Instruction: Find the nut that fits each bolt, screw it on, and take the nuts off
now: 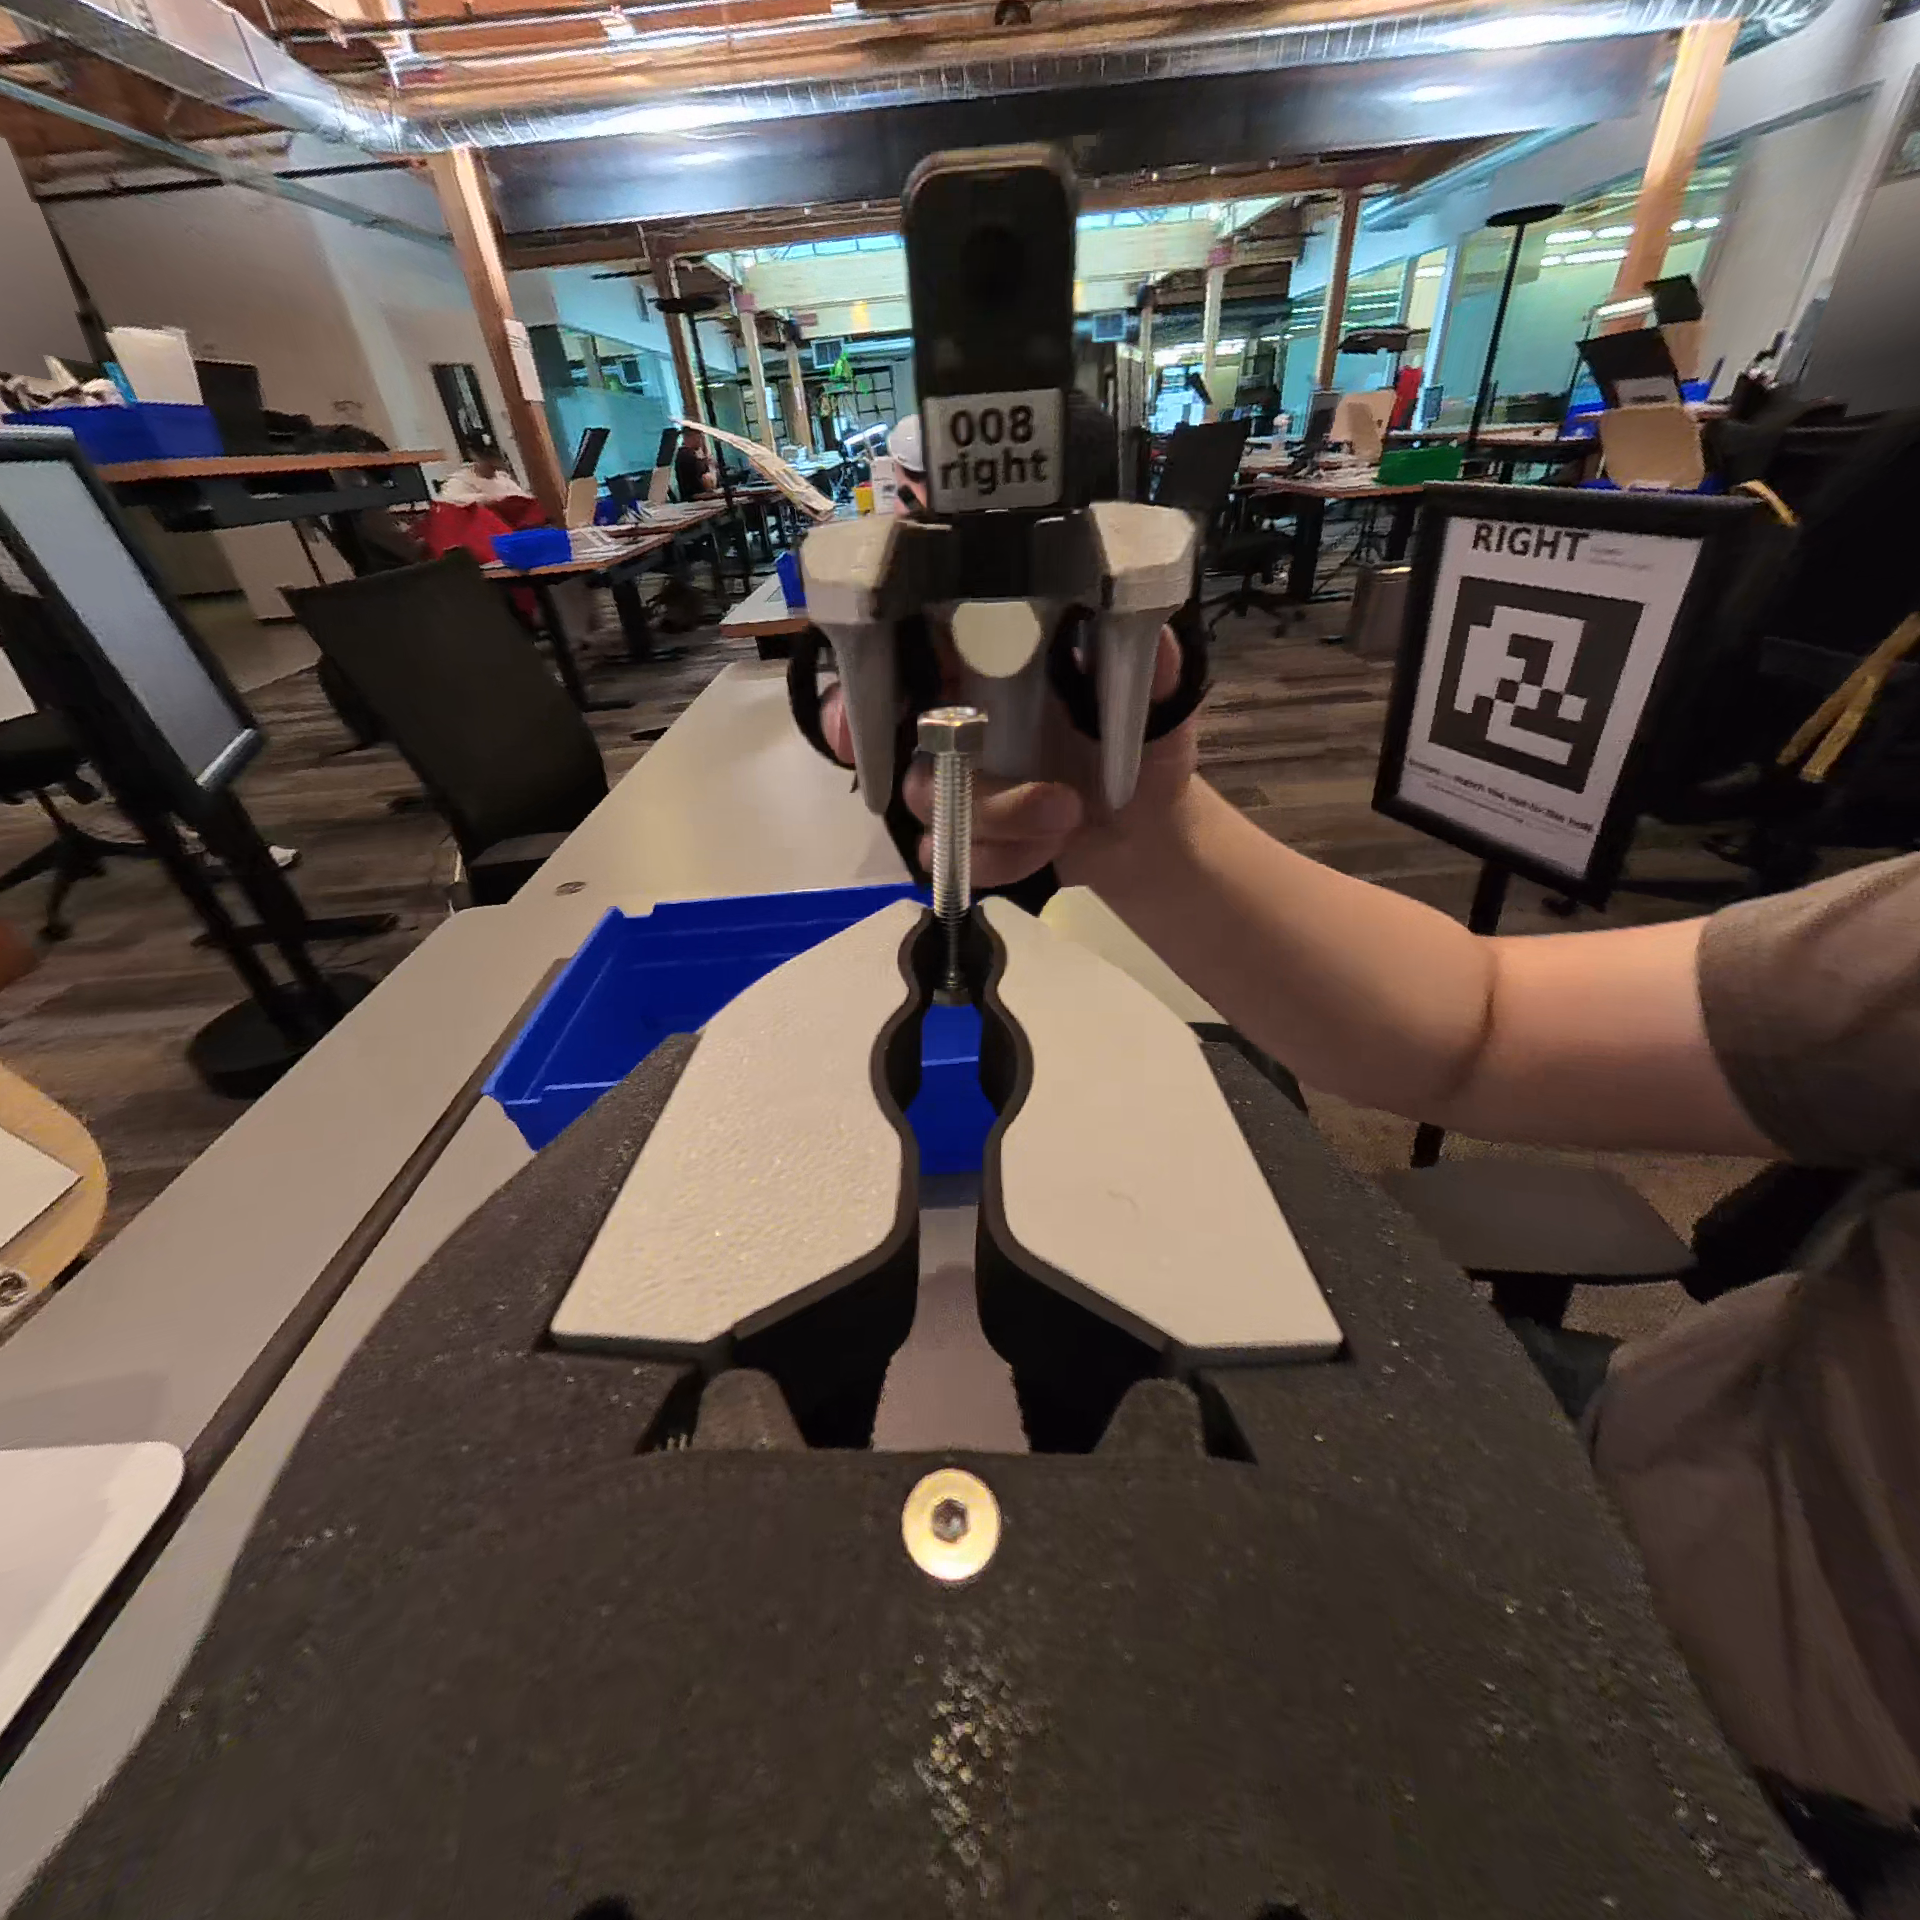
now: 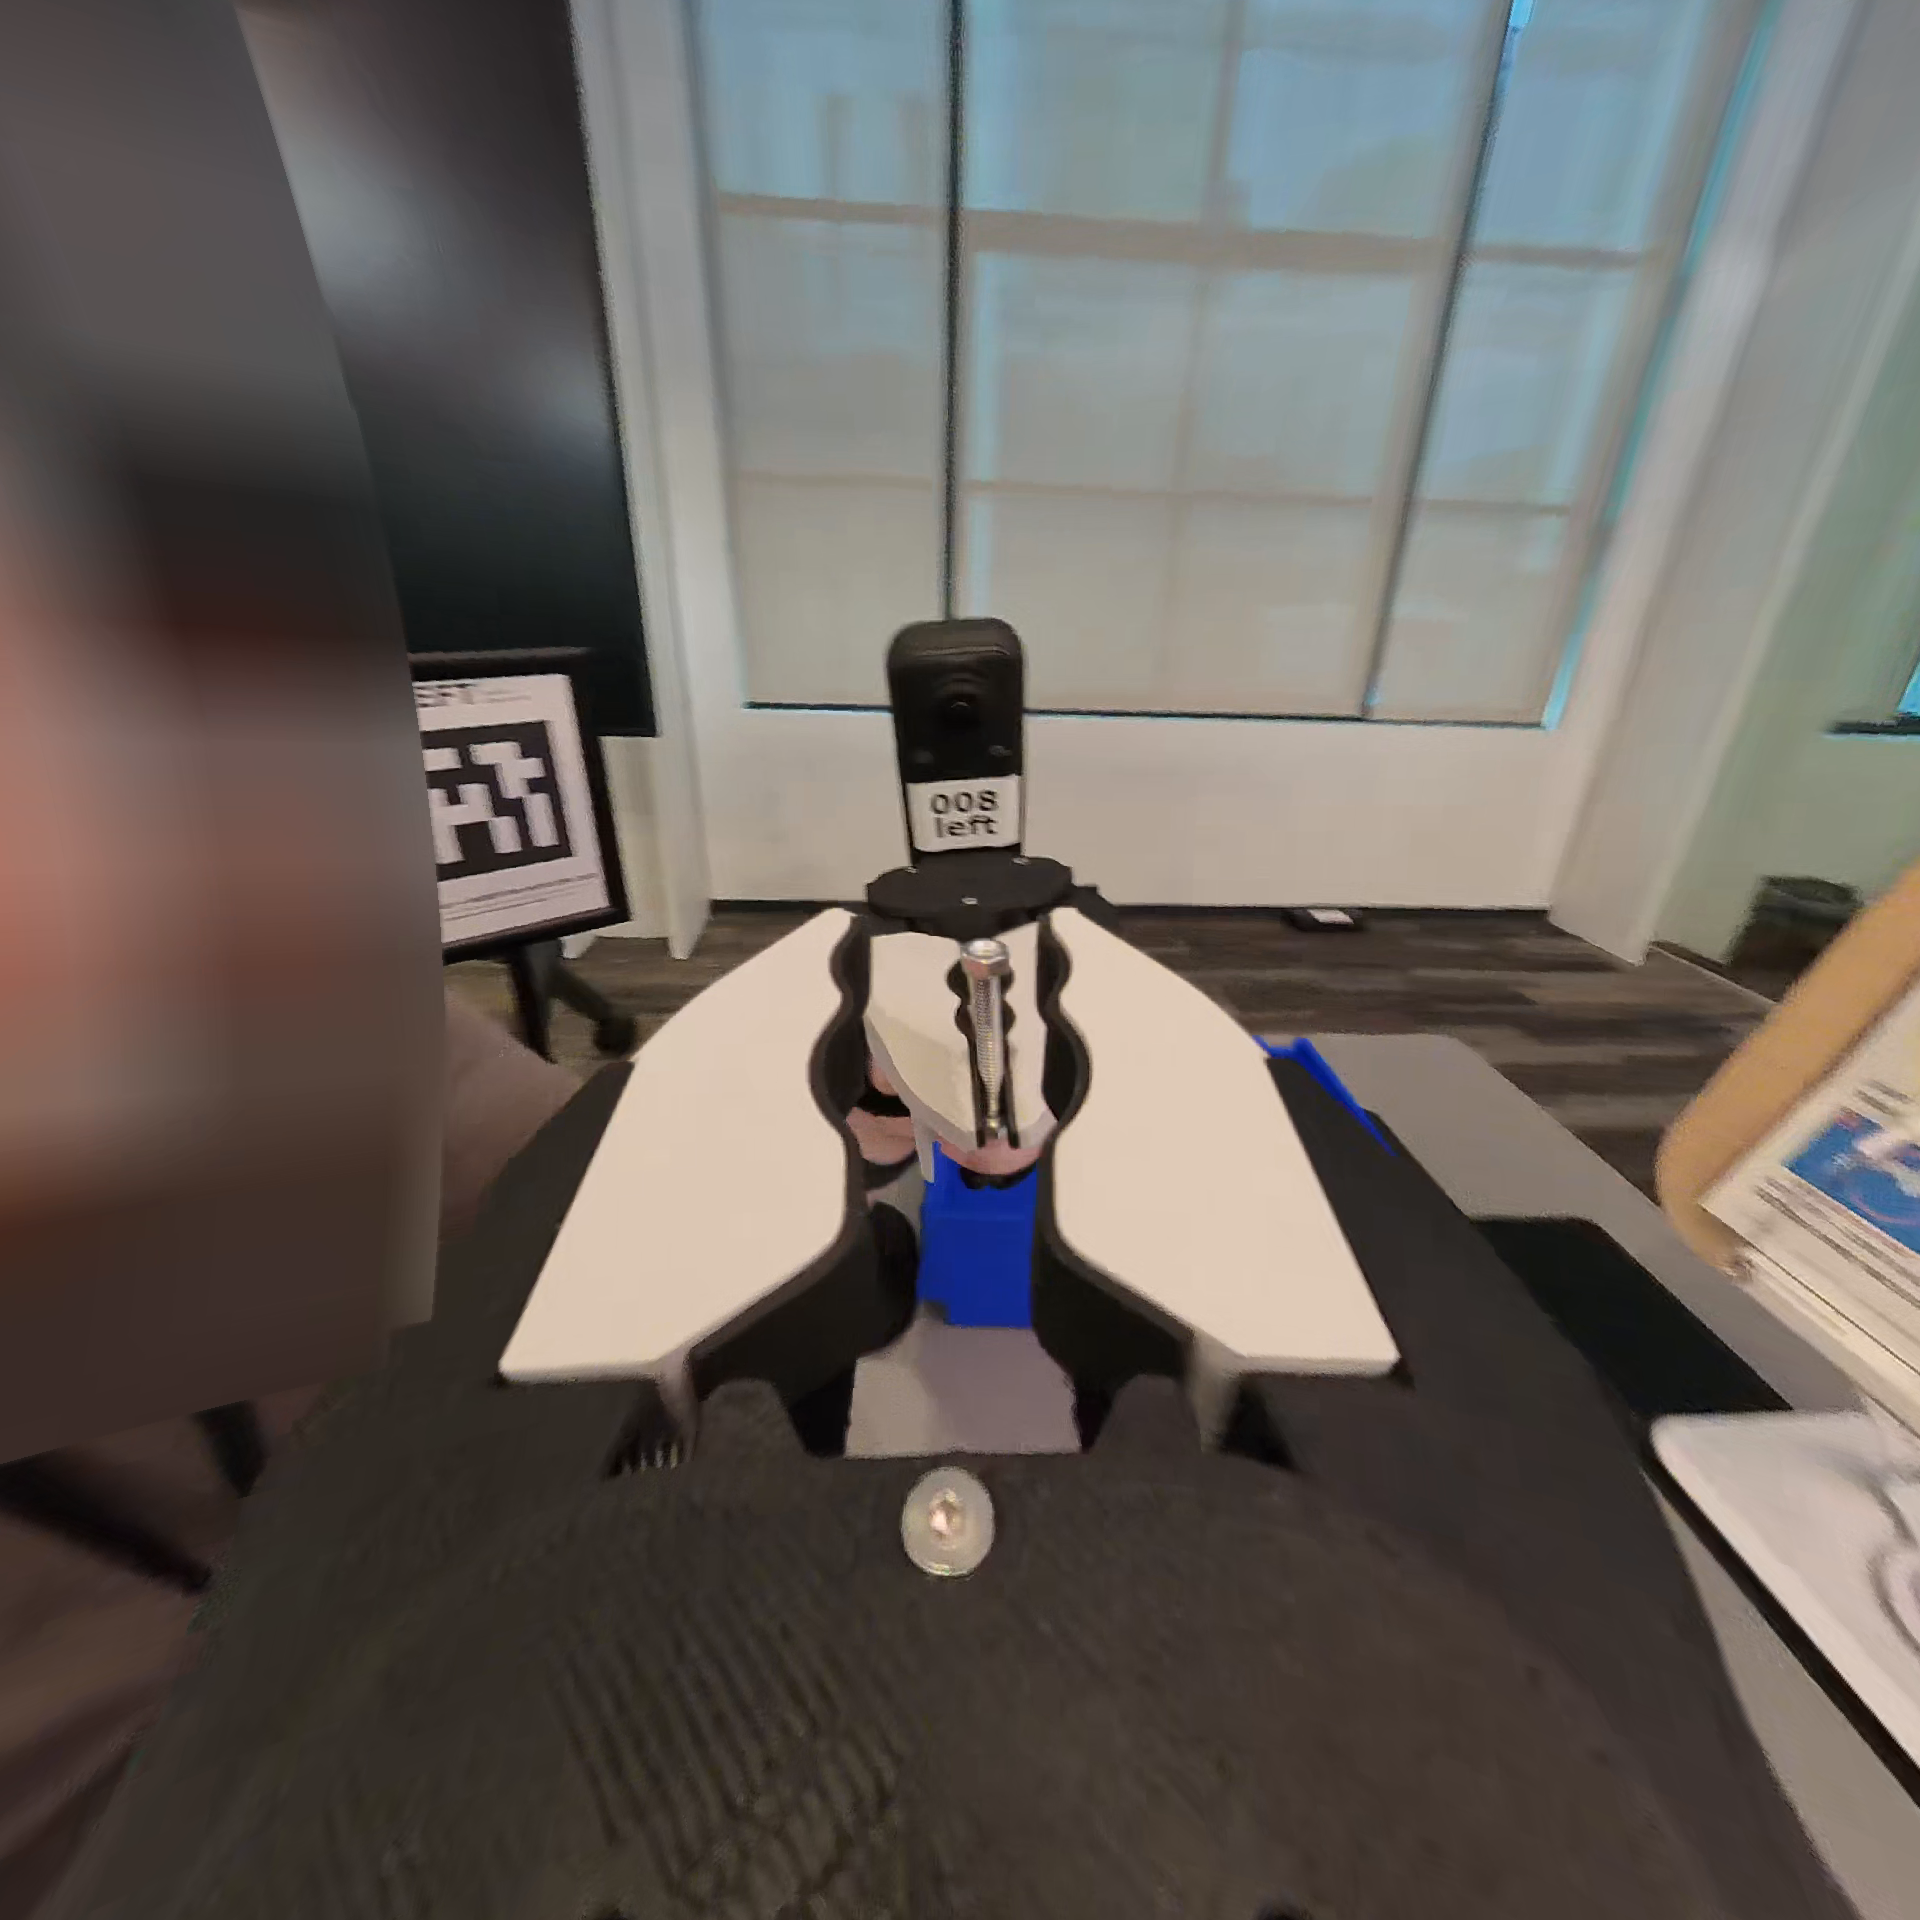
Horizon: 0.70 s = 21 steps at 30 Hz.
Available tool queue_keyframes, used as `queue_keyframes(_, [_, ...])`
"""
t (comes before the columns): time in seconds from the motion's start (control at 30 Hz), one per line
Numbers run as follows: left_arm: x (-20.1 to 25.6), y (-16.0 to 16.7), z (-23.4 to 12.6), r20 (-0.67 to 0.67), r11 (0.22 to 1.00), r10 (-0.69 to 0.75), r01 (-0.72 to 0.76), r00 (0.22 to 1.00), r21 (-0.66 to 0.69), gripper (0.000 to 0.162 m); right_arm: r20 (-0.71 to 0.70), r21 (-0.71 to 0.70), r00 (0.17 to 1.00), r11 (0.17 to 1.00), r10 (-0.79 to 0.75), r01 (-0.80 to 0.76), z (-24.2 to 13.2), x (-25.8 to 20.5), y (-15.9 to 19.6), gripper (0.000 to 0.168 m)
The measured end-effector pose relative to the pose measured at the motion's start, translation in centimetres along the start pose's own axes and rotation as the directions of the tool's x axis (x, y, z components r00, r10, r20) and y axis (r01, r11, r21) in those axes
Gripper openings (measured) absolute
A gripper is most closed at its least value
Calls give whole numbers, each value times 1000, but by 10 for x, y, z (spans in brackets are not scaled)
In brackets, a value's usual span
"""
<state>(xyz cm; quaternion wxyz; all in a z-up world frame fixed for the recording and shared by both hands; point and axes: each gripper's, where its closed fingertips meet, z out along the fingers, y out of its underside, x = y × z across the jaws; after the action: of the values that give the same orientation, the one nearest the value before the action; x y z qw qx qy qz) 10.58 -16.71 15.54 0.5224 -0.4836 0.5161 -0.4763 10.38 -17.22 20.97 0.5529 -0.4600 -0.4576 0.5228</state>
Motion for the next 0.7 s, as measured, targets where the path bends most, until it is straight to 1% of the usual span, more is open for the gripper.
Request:
queue_keyframes(0.07, [6,1,2,-42,1000,-2,2,999,-3,5,51,19,999,1000,14,-15,1,-2,0,27])
queue_keyframes(0.13, [8,1,3,-54,1000,-6,5,999,-1,5,42,12,998,999,39,-39,4,3,3,27])
queue_keyframes(0.27, [9,2,3,-53,1000,3,-3,999,-8,5,53,-9,997,999,50,-49,8,1,11,27])
queue_keyframes(0.33, [7,2,3,-47,1000,2,-2,999,-9,5,64,-12,996,998,57,-56,9,-1,12,23])
queue_keyframes(0.53, [6,3,3,-33,1000,8,-9,999,-16,5,38,-48,999,998,34,-33,14,-1,18,21])
queue_keyframes(0.7, [6,3,4,-35,1000,4,-4,999,-15,5,36,-47,999,999,29,-27,14,0,19,18])
